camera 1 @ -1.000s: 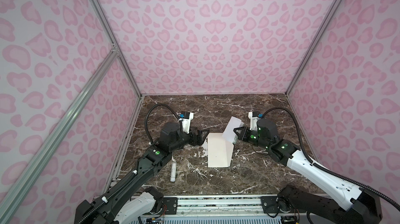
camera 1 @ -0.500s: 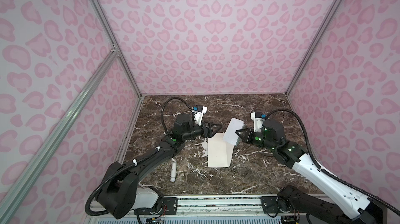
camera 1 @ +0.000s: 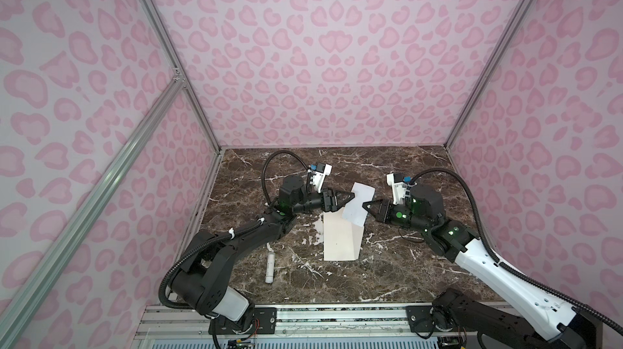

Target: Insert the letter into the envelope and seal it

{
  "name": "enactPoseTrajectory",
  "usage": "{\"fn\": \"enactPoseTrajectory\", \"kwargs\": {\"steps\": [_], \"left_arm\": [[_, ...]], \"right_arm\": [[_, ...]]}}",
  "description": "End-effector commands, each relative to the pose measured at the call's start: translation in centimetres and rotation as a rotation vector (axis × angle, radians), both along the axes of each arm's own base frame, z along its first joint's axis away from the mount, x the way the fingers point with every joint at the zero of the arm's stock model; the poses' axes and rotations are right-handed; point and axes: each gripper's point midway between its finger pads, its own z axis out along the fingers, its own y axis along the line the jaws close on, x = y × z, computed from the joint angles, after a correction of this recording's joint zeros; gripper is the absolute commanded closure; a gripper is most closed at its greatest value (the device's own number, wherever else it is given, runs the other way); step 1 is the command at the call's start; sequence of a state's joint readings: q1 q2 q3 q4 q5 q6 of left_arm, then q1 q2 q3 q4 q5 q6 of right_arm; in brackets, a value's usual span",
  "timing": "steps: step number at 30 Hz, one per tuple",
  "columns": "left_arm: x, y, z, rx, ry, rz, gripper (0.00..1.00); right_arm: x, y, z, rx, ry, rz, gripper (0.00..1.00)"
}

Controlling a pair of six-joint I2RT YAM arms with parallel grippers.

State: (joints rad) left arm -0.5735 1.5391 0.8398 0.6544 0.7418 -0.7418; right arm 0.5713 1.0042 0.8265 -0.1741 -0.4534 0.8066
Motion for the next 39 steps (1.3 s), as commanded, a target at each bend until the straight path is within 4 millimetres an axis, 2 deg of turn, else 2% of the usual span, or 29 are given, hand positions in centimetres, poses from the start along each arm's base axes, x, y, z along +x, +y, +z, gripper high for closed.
{"fn": "enactPoseTrajectory", "kwargs": {"steps": [1, 8, 16, 22, 29, 34, 37, 39], "left_arm": [[-0.3, -0.5, 1.3, -0.057, -0.026, -0.034, 0.25], [-0.9, -0.8, 1.6, -0.082, -0.037, -0.069, 0.29], [-1.6, -0.6, 2.6, -0.114, -0.059, -0.09, 0.45], [-1.6, -0.5, 2.6, -0.108, -0.061, -0.089, 0.57], [-1.6, -0.5, 2.7, -0.109, -0.064, -0.086, 0.63], [-1.7, -0.4, 2.8, -0.109, -0.065, -0.083, 0.76], [-1.8, -0.4, 2.9, -0.111, -0.067, -0.087, 0.9], [-1.7, -0.3, 3.0, -0.112, -0.067, -0.081, 0.96]], "right_arm": [[0.0, 0.9, 1.4, 0.045, -0.035, 0.035, 1.0], [0.1, 1.4, 1.2, 0.036, -0.036, 0.05, 1.0], [0.5, 1.5, -0.4, 0.001, -0.013, 0.051, 0.99], [0.5, 1.1, -0.8, -0.006, -0.009, 0.041, 0.97], [0.4, 0.8, -1.1, -0.018, -0.004, 0.037, 0.95], [0.4, 0.5, -1.3, -0.025, -0.005, 0.037, 0.93], [0.2, 0.5, -1.5, -0.031, -0.009, 0.047, 0.83], [0.1, 0.4, -1.6, -0.04, -0.019, 0.056, 0.67]]}}
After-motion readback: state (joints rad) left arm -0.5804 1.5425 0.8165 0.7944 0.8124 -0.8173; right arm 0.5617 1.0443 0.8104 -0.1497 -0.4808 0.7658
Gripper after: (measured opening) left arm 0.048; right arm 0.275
